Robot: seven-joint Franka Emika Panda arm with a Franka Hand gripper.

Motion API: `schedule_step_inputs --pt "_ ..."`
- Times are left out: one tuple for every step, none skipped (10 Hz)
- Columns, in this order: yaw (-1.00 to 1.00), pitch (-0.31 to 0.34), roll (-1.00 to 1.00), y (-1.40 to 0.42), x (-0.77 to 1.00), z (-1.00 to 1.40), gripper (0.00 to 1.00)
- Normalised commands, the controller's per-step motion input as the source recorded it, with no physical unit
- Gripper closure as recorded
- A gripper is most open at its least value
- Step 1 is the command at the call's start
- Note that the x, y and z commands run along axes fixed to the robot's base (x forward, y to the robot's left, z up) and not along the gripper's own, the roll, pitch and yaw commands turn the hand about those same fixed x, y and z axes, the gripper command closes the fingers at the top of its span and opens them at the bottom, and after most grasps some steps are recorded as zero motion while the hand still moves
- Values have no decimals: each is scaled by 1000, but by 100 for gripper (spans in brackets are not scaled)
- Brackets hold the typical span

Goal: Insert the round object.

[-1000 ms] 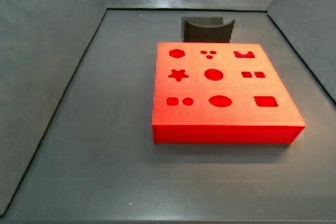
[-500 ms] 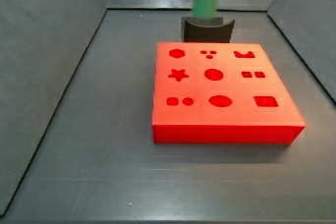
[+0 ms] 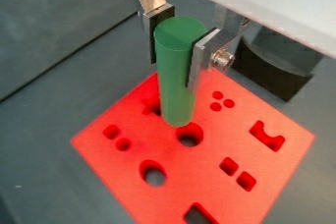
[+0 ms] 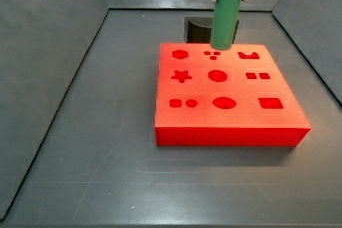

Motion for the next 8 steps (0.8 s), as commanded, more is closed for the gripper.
schedule_step_inputs --pt "-34 0 500 0 937 -143 100" --pt "-51 31 479 -29 897 -254 100" --pt "0 84 331 0 397 -194 100" --pt "140 20 210 40 129 -269 100" --pt "17 130 0 49 443 -560 100" --pt "-9 151 -186 149 497 -649 100" --pt "0 227 -86 149 391 -434 100" --pt "-29 174 -119 166 40 -274 100"
